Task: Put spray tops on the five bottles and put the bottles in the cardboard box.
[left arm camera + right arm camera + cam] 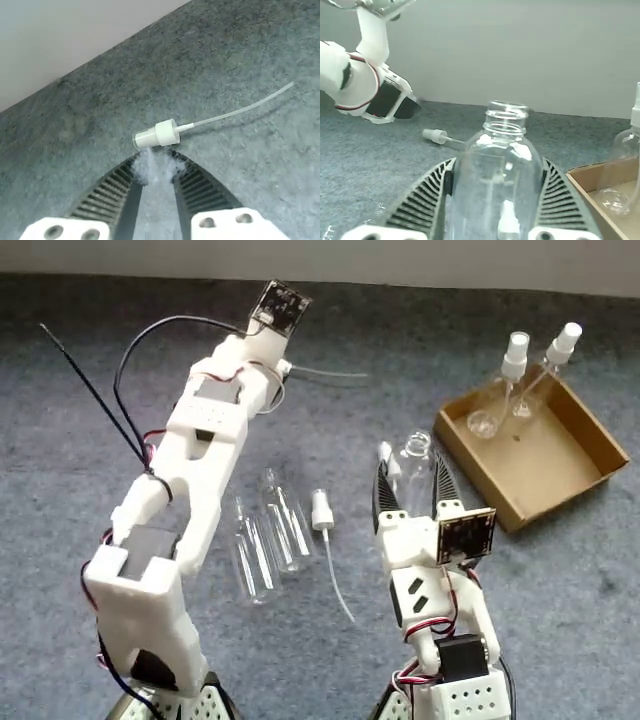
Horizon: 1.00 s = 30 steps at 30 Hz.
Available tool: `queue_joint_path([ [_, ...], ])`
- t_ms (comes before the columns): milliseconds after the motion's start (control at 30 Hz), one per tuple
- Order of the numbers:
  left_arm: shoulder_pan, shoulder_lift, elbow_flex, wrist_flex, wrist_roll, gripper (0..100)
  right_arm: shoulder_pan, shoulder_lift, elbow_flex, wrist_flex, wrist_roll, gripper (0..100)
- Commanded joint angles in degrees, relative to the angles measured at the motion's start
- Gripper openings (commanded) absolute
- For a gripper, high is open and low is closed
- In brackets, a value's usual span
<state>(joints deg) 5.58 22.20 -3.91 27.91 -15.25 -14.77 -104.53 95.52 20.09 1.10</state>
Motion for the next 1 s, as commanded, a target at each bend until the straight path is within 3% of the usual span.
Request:
queue_joint_path([
  [0, -1.5, 7.7, -12.9, -0.2, -0.9, 3, -0.9, -0.7, 6.5, 0.2, 0.1, 14.2],
  [300, -1.6, 30.2, -37.2, 0.1, -0.6, 17, -0.8, -0.7, 6.5, 0.2, 0.1, 14.2],
  [700, -2.9, 49.5, -63.6, 0.1, -0.7, 18, -0.8, -0.7, 6.5, 0.2, 0.1, 14.2],
  [967, -4.4, 56.7, -69.1, 0.3, -0.9, 18, -0.8, -0.7, 6.5, 0.2, 0.2, 14.2],
])
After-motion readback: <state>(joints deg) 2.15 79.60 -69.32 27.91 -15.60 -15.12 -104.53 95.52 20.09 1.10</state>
